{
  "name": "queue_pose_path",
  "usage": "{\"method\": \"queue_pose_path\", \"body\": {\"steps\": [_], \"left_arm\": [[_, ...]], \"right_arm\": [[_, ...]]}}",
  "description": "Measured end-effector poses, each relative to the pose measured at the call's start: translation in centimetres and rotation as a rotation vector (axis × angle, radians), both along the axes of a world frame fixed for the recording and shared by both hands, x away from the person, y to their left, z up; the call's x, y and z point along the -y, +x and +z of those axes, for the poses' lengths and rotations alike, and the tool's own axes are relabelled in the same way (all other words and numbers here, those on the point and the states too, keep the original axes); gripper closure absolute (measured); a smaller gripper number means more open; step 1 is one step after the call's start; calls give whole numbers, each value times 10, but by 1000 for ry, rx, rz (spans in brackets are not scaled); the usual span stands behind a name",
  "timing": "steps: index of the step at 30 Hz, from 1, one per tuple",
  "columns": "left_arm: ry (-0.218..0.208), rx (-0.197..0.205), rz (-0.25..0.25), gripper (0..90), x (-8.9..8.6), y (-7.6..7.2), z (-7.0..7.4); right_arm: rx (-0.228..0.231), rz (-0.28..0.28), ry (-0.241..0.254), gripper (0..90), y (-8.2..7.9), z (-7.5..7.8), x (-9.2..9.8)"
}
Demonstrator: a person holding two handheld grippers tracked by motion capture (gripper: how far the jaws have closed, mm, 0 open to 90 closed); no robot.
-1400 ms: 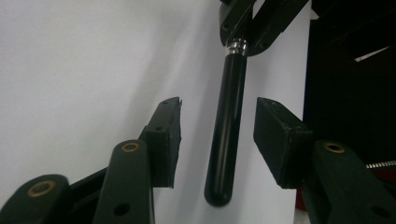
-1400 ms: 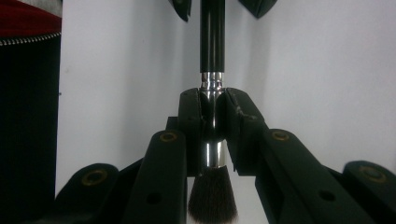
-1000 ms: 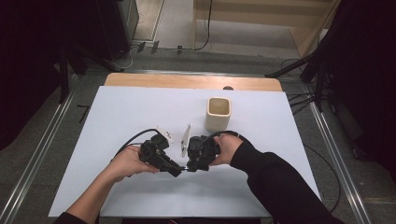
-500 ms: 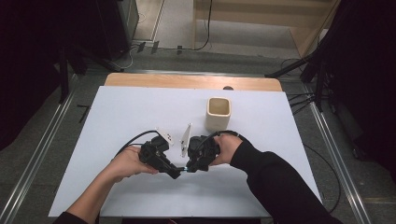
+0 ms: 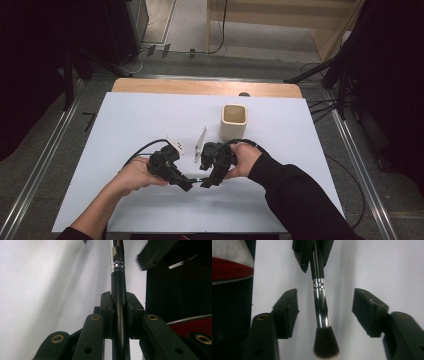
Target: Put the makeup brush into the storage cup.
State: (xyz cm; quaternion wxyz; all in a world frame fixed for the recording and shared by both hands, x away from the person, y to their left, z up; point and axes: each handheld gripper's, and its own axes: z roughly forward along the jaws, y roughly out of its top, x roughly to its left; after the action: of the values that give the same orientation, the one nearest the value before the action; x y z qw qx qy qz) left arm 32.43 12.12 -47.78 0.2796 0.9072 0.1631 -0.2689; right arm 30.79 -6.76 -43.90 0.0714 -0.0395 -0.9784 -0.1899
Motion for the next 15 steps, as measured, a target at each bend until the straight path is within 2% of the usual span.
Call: {"method": "queue_pose_path", "body": {"steps": [4,6,7,10,14,15], "left_arm": [[-2,3,9,792,-1,1,0],[-5,-1,14,792,-2,2,-1],[-5,1,17,792,-2,2,-1],[-8,3,30,792,-4,2,-1],[6,22,59,792,-6,3,-2],[8,16,69,791,-7,3,-3]], "right_arm": [[18,-24,14,341,-3,5,4],[47,-34,35,337,-3,6,7],[32,-42,37,334,-4,7,8],[43,-69,32,320,-5,8,12],[69,-107,57,321,-7,11,17],[71,-117,60,321,-7,12,18]]}}
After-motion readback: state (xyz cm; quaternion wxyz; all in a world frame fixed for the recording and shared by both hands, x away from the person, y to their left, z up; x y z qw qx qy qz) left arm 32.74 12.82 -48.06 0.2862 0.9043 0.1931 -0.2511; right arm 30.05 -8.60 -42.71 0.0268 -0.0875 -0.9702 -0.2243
